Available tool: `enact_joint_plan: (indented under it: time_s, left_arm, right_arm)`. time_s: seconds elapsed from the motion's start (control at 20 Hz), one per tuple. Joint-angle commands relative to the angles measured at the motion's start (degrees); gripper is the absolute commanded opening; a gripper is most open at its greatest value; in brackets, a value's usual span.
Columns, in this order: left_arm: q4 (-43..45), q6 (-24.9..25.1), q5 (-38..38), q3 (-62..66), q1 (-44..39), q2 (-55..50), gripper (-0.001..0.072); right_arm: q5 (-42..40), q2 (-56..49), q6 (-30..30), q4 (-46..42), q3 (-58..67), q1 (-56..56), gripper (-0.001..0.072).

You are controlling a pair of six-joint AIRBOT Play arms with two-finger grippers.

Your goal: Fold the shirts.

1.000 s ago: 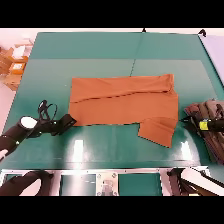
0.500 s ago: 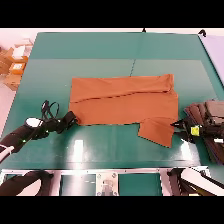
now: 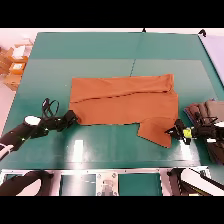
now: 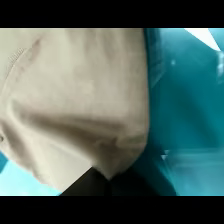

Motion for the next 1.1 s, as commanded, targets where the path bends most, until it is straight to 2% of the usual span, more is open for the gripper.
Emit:
enact_joint_plan:
  time_s: [0.0, 0.15, 0.25, 0.5, 0.65, 0.85, 1.05]
  left_arm:
    - [7.23, -2.25, -10.49, 2.89, 5.09, 0.15, 0.0019]
    - [19.17, -7.61, -15.32, 3.28, 10.86, 5.88, 0.0018]
    - [25.66, -10.78, -18.86, 3.28, 13.92, 10.16, 0.0018]
    - [28.7, -10.6, -25.38, 4.46, 14.38, 11.04, 0.0018]
    - [28.7, -10.25, -28.46, 11.82, 14.25, 11.02, 0.0018]
    - [28.94, -10.23, -26.75, 25.07, 10.71, 7.5, 0.0018]
    - [28.17, -8.72, -23.71, 36.13, 8.0, -4.76, 0.0018]
  right_arm:
    - [1.66, 3.74, 1.84, -0.9, 1.81, 0.39, 0.0018]
    - [4.63, 9.42, 7.65, -8.92, 1.53, 0.42, 0.0018]
    - [6.12, 12.87, 9.77, -10.14, 1.49, 0.44, 0.0017]
    - [9.97, 19.34, 12.24, -11.19, 3.17, 5.38, 0.0017]
    - [9.79, 19.21, 12.37, -6.64, 8.96, 7.32, 0.0017]
    - [6.23, 13.42, 12.35, -1.86, 21.57, 10.01, 0.0017]
    - [1.84, -0.37, 12.39, -1.25, 33.14, 15.34, 0.0017]
